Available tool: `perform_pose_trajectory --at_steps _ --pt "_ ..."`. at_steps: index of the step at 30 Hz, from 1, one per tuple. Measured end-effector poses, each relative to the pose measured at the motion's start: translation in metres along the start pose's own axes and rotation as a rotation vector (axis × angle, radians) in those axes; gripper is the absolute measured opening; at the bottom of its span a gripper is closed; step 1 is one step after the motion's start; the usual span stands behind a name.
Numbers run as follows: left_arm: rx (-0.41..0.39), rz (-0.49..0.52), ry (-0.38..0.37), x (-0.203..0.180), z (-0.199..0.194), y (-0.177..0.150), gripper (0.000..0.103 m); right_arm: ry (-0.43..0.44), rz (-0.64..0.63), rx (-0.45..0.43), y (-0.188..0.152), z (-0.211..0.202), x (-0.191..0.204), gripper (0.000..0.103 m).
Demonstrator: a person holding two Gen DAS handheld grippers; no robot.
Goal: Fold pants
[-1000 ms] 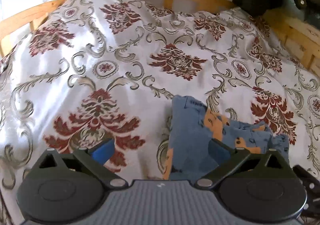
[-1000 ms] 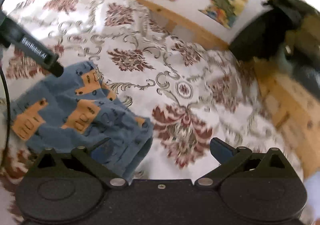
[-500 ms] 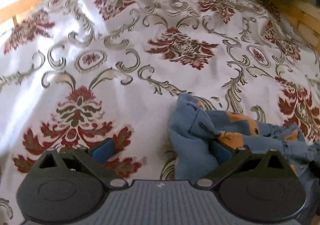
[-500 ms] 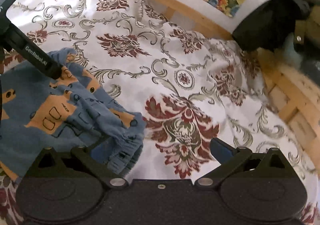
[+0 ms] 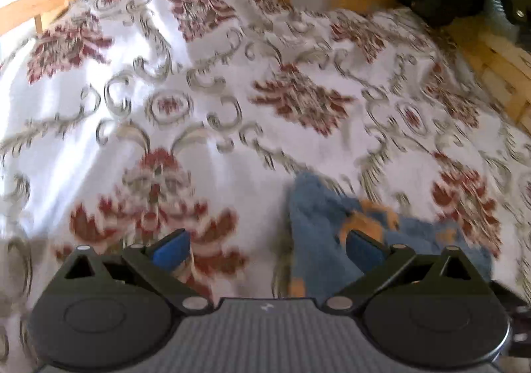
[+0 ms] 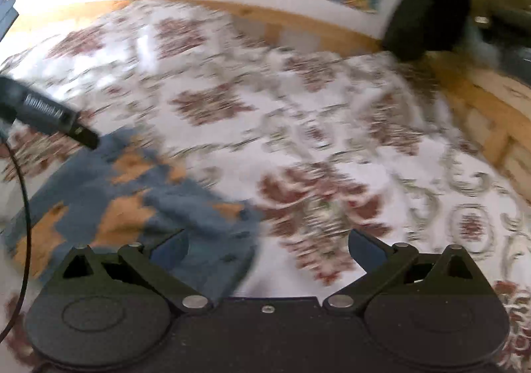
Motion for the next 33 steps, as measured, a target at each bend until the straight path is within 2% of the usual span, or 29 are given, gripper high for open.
perform_pose_trajectory --at_steps 3,5,6,14,18,20,24,33 --pt "0.086 0.057 0.013 -0.007 -0.001 -0.023 0.103 0.007 -0.061 0.081 -0.012 0.005 0.016 0.102" --pt "0.161 0.13 0.091 -0.008 0.007 -0.039 0.103 -0.02 -0.098 0.132 -0.023 0.006 0.02 0.102" --pt "0.17 0.15 0.11 -0.008 0.009 -0.044 0.103 -0.021 -0.107 0.155 -0.028 0.006 0.019 0.102" --pt "0.212 0.045 0.124 0.013 -0.021 -0.066 0.103 -0.024 -0.051 0.151 -0.029 -0.019 0.011 0.102" --pt "0.236 0.01 0.19 0.029 -0.035 -0.073 0.103 -0.031 -0.035 0.151 -0.03 -0.03 0.009 0.102" --pt "0.261 0.025 0.272 0.037 -0.04 -0.076 0.103 -0.023 -0.022 0.147 -0.03 -0.036 0.008 0.102" --pt "0.263 0.064 0.35 0.044 -0.049 -0.078 0.103 0.0 0.027 0.125 -0.026 -0.045 0.003 0.102" --pt "0.207 0.067 0.339 0.04 -0.056 -0.064 0.103 0.102 0.294 0.159 -0.025 -0.036 -0.024 0.102"
Point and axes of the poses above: each gripper's, at about its wrist camera, not at the fingertips, and z roughly the way its jaws point, x to its left, y to its top, the point moved 8 cm from there along z, roughly the way its jaws point, and after that the axes turned 3 degrees about z, right-handed, at the moved point
